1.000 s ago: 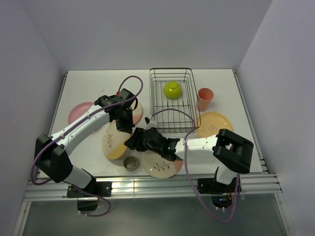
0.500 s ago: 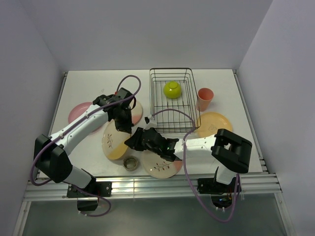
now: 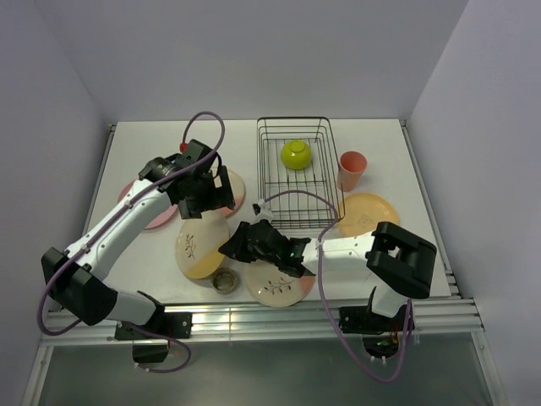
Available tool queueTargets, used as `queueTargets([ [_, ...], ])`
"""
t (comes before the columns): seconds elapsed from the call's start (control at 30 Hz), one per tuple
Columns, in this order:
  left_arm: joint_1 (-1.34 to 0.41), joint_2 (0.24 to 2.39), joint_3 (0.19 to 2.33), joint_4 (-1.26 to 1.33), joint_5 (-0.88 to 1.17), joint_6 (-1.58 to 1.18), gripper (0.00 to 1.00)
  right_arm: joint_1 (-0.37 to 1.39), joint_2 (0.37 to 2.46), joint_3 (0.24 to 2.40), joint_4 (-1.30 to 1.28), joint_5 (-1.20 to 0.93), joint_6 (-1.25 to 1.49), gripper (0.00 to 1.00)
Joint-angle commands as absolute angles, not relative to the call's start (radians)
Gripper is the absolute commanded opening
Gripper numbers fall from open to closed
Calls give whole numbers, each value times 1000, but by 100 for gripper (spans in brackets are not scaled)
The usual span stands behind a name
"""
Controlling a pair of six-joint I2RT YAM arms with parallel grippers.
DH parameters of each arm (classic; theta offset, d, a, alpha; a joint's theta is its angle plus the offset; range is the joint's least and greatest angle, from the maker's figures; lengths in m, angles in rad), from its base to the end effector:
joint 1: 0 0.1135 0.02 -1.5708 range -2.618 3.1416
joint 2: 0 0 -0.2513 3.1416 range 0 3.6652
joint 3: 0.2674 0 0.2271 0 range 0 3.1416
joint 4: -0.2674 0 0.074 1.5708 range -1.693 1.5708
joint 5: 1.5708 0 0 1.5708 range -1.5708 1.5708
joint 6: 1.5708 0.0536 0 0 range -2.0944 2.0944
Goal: Load the mixed dishes into the dish rack
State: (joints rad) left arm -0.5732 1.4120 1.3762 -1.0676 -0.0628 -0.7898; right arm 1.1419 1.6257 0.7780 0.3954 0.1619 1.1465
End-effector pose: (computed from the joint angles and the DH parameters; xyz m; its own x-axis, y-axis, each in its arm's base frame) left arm 0.2192 -0.1375 0.2999 -0.8956 -0.2656 -0.3570 -0.1684 0.9450 -0.2806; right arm 0.1484 0.3037 0.1844 -0.8378 0.3306 -0.4345 -0.1790 0.5855 0.7907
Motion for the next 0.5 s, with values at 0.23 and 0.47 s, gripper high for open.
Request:
queueTargets([
  [0.23, -554, 1169, 1453, -1177, -137, -877, 99, 994, 1497, 914, 275, -50, 1201, 0],
  [0.47, -526, 1013, 1368, -1160, -14, -959, 97, 887, 1491, 1067, 175, -204, 1316, 0],
])
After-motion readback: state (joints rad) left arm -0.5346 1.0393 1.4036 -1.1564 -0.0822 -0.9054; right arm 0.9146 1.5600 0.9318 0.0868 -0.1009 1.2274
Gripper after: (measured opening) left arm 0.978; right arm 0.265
